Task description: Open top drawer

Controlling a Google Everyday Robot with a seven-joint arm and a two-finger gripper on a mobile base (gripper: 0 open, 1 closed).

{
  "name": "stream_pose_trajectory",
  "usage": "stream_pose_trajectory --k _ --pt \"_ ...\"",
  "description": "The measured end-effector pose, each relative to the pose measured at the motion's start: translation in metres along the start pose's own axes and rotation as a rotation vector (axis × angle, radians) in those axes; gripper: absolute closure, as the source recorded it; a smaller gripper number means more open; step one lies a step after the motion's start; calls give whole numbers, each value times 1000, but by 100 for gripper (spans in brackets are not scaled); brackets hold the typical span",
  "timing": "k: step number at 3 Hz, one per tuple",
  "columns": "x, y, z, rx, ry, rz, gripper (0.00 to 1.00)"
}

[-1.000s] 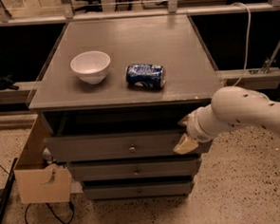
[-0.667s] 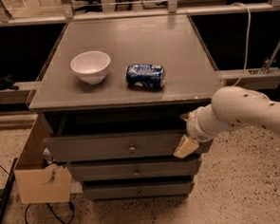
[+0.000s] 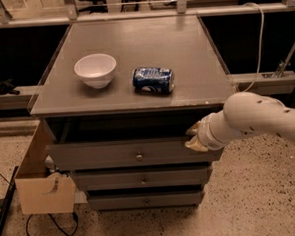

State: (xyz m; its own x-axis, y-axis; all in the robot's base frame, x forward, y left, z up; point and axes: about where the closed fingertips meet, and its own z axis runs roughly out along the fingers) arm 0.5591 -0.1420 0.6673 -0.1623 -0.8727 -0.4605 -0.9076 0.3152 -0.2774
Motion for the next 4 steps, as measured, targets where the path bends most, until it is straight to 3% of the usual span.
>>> stream_pose_trajectory --k 1,2,4 --pt "-2 8 -12 16 -17 6 100" --pt "1 14 -21 16 -17 15 100" --pt "-1 13 -25 16 -17 15 58"
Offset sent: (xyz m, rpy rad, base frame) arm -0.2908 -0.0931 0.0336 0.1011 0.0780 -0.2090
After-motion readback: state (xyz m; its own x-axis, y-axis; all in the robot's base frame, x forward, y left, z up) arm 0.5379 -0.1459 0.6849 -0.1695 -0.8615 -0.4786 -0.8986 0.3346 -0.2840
